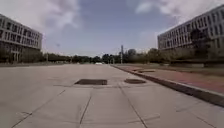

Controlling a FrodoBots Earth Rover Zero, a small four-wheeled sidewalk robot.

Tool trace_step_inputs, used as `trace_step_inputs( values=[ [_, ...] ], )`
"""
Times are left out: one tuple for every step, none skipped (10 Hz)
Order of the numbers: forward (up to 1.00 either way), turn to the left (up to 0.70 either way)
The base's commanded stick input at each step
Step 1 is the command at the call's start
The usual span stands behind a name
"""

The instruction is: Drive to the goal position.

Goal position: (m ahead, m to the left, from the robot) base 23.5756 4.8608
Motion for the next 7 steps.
trace_step_inputs(
  values=[
    [1.0,-0.27],
    [1.0,-0.27],
    [1.0,-0.27],
    [1.0,-0.27],
    [1.0,-0.27],
    [1.0,-0.27],
    [1.0,-0.27]
  ],
)
